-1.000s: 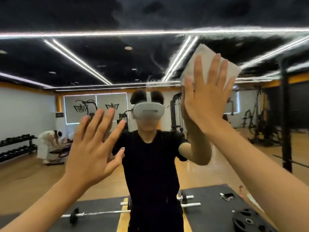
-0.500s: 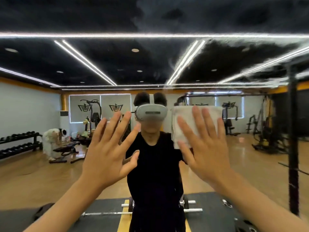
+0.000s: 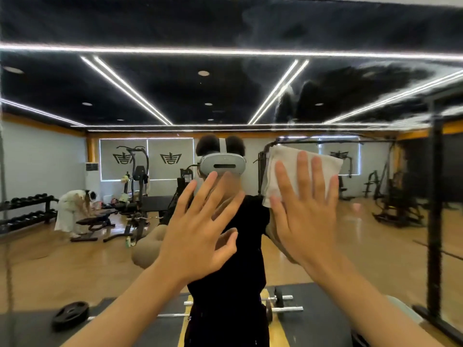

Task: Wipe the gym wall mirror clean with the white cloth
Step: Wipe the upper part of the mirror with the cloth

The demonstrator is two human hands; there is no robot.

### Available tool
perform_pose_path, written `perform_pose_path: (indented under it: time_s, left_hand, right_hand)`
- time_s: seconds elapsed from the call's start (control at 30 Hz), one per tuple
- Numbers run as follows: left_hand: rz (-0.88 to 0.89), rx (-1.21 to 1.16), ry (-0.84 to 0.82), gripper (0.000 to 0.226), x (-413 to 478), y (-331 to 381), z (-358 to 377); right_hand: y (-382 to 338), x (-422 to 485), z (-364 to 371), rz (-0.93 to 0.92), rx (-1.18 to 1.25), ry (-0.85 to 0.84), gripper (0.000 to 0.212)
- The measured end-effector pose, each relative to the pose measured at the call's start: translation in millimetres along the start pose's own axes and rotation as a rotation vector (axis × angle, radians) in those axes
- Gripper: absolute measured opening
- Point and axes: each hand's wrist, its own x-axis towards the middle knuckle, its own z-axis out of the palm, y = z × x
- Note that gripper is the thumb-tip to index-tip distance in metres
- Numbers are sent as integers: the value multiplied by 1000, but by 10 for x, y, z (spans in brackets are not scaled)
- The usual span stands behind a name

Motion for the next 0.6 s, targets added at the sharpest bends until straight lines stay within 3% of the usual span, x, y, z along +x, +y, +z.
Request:
perform_pose_path:
  time_s: [0.13, 0.33, 0.5, 0.6]
  left_hand:
    - [-30, -7, -73, 76, -244, -254, -166]
    - [-110, 96, -39, 77, -697, -933, -394]
    - [-73, 141, -43, 72, -908, -1153, -300]
    - [-81, 121, -11, 74, -911, -1146, -247]
  right_hand:
    - [3, 13, -33, 18, -5, -24, 61]
    - [203, -25, -212, -53, -77, -117, 65]
    - [212, 870, -440, 317, -34, -16, 75]
    - [-374, 1259, -344, 325, -29, 32, 73]
